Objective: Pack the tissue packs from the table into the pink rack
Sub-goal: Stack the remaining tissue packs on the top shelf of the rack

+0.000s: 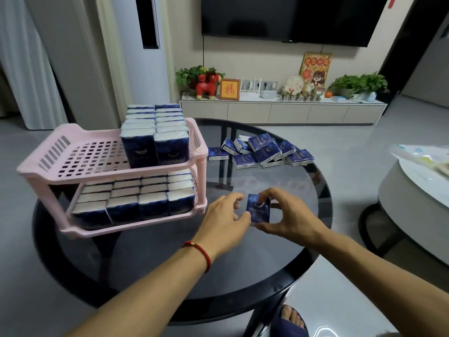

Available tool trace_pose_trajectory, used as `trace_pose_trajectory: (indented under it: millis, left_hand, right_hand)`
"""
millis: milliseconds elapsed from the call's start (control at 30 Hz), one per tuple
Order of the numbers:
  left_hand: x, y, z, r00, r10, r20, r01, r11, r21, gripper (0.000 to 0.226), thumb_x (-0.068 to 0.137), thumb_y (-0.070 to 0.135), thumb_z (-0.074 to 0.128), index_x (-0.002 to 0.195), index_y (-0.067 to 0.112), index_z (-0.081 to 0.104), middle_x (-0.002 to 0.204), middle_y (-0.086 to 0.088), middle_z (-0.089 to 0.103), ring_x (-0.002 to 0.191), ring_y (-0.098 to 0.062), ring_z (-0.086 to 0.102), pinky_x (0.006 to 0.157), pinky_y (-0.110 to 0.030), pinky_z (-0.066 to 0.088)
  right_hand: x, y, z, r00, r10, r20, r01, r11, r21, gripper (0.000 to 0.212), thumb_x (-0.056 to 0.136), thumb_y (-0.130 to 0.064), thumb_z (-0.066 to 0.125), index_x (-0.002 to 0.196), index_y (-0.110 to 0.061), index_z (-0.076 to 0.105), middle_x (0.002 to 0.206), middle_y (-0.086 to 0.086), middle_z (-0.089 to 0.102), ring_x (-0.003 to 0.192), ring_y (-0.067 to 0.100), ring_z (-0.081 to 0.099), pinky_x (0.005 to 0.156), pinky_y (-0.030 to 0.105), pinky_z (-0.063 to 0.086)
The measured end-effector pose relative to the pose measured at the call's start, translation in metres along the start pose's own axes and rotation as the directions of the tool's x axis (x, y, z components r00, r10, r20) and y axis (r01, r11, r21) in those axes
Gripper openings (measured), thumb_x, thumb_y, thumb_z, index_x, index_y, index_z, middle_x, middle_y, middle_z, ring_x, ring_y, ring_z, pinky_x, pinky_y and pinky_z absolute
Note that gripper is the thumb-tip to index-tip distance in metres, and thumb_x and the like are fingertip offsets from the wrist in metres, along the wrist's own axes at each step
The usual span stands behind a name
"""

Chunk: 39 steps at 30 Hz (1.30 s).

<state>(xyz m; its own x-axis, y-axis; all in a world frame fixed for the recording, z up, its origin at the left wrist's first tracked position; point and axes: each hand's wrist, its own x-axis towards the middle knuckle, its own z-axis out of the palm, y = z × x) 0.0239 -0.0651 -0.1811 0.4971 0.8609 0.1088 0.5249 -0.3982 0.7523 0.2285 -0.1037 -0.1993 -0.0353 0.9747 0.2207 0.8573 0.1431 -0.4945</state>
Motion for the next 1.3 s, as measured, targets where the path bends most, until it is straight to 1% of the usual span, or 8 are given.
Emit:
trace_pose_trajectory:
  millis: [100,233,367,500,667,800,967,1300]
  left_hand:
    - [-0.009,0.006,-0.01,0.998,-0.065,-0.021,0.063,0.992,-0.108,0.053,0.102,0.026,0.059,0.152,0.028,0.043,0.137,0.003,0.059,0.096,-0.006,0.064,0.067,-0.005,0.048]
    - [-0.028,0.006,-0.034,0.984,-0.035,-0.175,-0.013,0.965,-0.262,0.043,0.097,0.016,0.066,0.133,0.037,0.059,0.121,0.006,0.07,0.102,-0.01,0.069,0.09,-0.03,0.061]
    - [-0.054,0.0,-0.067,0.93,0.084,-0.359,-0.174,0.959,-0.225,0.039,0.092,0.007,0.07,0.118,0.035,0.064,0.107,0.011,0.073,0.093,-0.009,0.071,0.083,-0.035,0.061]
    - [-0.072,-0.009,-0.105,0.764,0.207,-0.611,-0.276,0.961,-0.019,0.037,0.093,0.009,0.07,0.125,0.027,0.062,0.118,0.011,0.068,0.105,-0.011,0.068,0.089,-0.036,0.059]
    - [-0.064,-0.025,-0.146,0.566,0.233,-0.791,-0.265,0.96,0.093,0.034,0.093,0.002,0.067,0.124,0.015,0.061,0.127,0.003,0.062,0.117,-0.022,0.063,0.096,-0.04,0.057]
    - [-0.046,-0.03,-0.156,0.599,0.25,-0.76,-0.238,0.963,0.13,0.034,0.093,-0.001,0.066,0.122,0.017,0.061,0.121,0.003,0.061,0.116,-0.018,0.061,0.091,-0.026,0.056]
    - [-0.03,-0.035,-0.151,0.633,0.28,-0.722,-0.233,0.958,0.167,0.036,0.093,0.0,0.067,0.123,0.019,0.06,0.12,0.01,0.058,0.115,-0.01,0.055,0.093,-0.048,0.056]
    - [-0.026,-0.041,-0.157,0.708,0.342,-0.618,-0.168,0.931,0.323,0.042,0.093,0.0,0.067,0.13,0.021,0.065,0.136,0.005,0.058,0.124,-0.002,0.048,0.113,-0.021,0.039]
  right_hand:
    - [-0.003,-0.027,-0.005,0.988,-0.154,-0.001,0.154,0.988,0.013,0.063,0.076,-0.033,0.088,0.123,-0.027,0.047,0.13,-0.006,0.058,0.117,0.012,0.059,0.102,0.029,0.053]
    - [-0.002,-0.062,-0.01,0.944,-0.326,-0.047,0.328,0.944,0.027,0.075,0.074,-0.029,0.088,0.132,-0.03,0.04,0.138,-0.006,0.051,0.124,0.015,0.056,0.106,0.024,0.049]
    - [0.002,-0.097,-0.008,0.889,-0.434,-0.147,0.449,0.889,0.091,0.07,0.081,-0.028,0.082,0.138,-0.018,0.043,0.146,-0.004,0.045,0.133,0.014,0.051,0.108,0.023,0.046]
    - [0.015,-0.12,-0.003,0.884,-0.377,-0.277,0.433,0.883,0.181,0.059,0.091,-0.029,0.065,0.143,-0.027,0.039,0.153,-0.014,0.039,0.139,0.005,0.043,0.113,0.018,0.036]
    - [0.043,-0.141,0.008,0.858,-0.349,-0.376,0.397,0.916,0.056,0.063,0.094,-0.019,0.067,0.15,-0.031,0.04,0.16,-0.008,0.035,0.147,0.005,0.031,0.119,0.033,0.032]
    - [0.072,-0.162,0.018,0.843,-0.348,-0.41,0.367,0.93,-0.035,0.063,0.096,-0.028,0.067,0.153,-0.034,0.04,0.166,-0.005,0.027,0.152,0.013,0.026,0.12,0.035,0.026]
    - [0.094,-0.173,0.031,0.81,-0.352,-0.47,0.357,0.931,-0.081,0.044,0.095,-0.032,0.068,0.137,-0.026,0.059,0.148,0.0,0.053,0.143,0.023,0.04,0.115,0.041,0.039]
    - [0.11,-0.169,0.031,0.77,-0.304,-0.561,0.357,0.934,-0.017,0.038,0.084,-0.01,0.082,0.12,-0.017,0.073,0.126,0.0,0.067,0.122,0.023,0.054,0.103,0.009,0.029]
